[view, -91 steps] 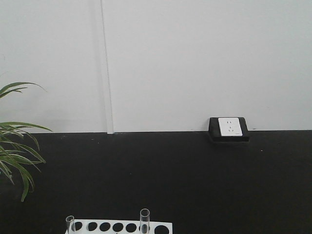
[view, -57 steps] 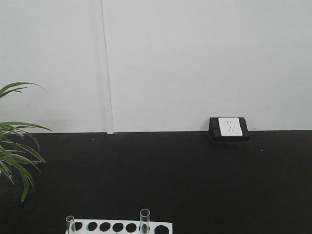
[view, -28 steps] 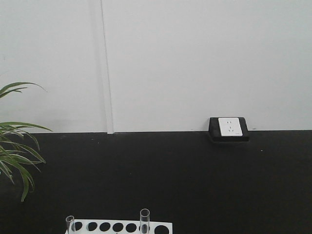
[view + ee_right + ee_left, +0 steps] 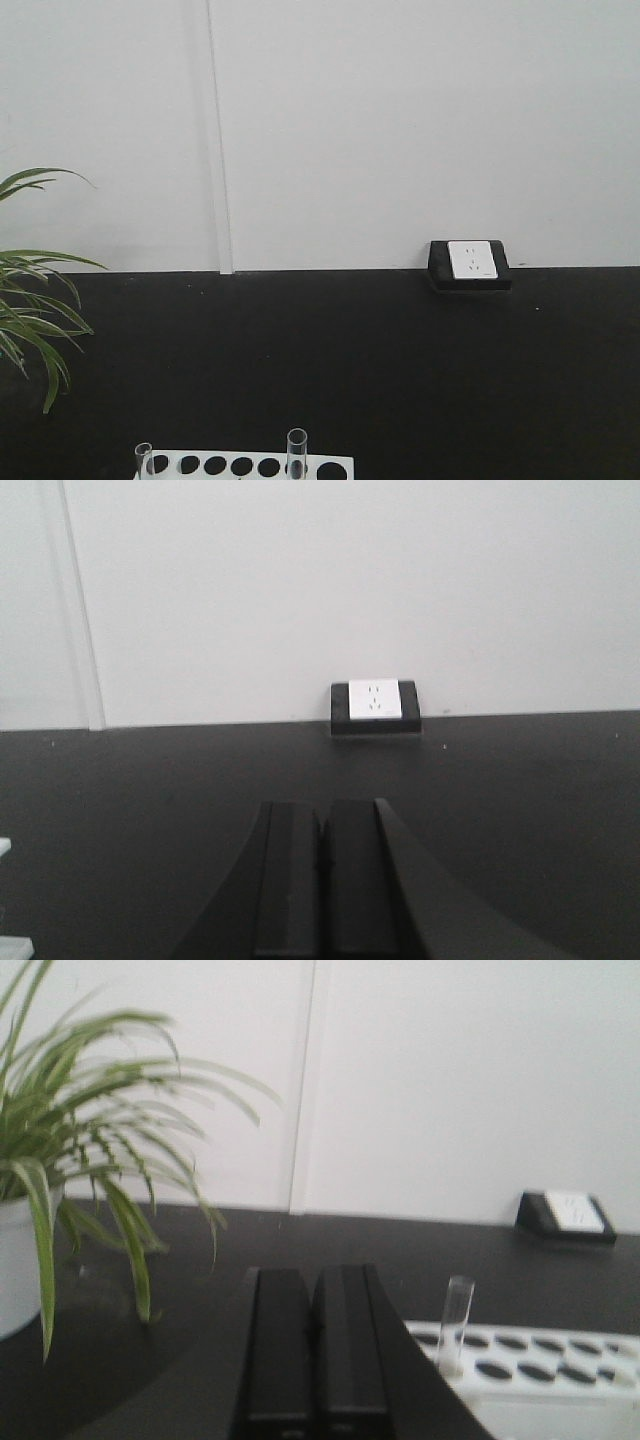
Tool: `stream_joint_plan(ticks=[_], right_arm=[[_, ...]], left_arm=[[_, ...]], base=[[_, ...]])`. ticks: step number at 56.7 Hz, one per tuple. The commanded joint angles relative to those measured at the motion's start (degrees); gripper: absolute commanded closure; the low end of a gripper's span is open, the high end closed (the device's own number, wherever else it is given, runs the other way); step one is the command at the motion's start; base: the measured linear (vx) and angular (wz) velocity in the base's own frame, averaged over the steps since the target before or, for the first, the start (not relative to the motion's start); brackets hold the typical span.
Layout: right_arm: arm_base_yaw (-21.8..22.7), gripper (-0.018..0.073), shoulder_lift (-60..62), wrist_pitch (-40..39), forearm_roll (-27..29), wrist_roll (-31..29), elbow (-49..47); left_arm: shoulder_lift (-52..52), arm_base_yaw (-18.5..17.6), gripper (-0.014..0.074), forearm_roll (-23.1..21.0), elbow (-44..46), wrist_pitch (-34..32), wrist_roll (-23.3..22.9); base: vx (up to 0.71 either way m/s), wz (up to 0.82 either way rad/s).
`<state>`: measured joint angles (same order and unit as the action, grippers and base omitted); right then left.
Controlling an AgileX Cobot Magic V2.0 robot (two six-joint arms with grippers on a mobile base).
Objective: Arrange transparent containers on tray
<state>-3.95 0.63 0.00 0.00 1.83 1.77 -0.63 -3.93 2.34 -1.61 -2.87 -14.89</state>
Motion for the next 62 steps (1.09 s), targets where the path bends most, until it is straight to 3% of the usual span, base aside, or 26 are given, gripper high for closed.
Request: stream_joint_plan(ticks=[1,13,26,46,53,62], right_arm=[[-0.06,0.0571,0.42,-5.13,0.0,-0.11,-2.21],[-0.06,0.0571,-1.66,4.11,-0.32,-0.24,-14.31],[-0.06,0.0571,-12.11,8.11,-0.9,-0.33,-26.99],[-0.06,0.0561,-28.23,7.38,-1.1,-0.33,-27.76],[-0.06,0.0535,-31.89,7.38,-1.15,-0.33,-27.76],[-0.06,0.0447,-35.4,7.29,-1.15,-0.33,-27.76]], left_arm=[[-1.3,0.02,0.0603,1.32,3.82,-6.97,0.48],[2.89,0.02,0.0603,9.97,19.11,1.84,1.7],[16.84,0.02,0.0603,11.07,31.92,8.48,1.58],[32.91,0.02,0.0589,11.07,32.6,6.19,1.47],[36.9,0.02,0.0543,11.07,32.6,6.42,1.47],[40.11,0.02,0.0417,11.07,32.6,9.6,1.67]], base=[[0.0,0.0],[0.0,0.0],[0.0,0.0],[0.0,0.0],[0.0,0.0],[0.0,0.0]])
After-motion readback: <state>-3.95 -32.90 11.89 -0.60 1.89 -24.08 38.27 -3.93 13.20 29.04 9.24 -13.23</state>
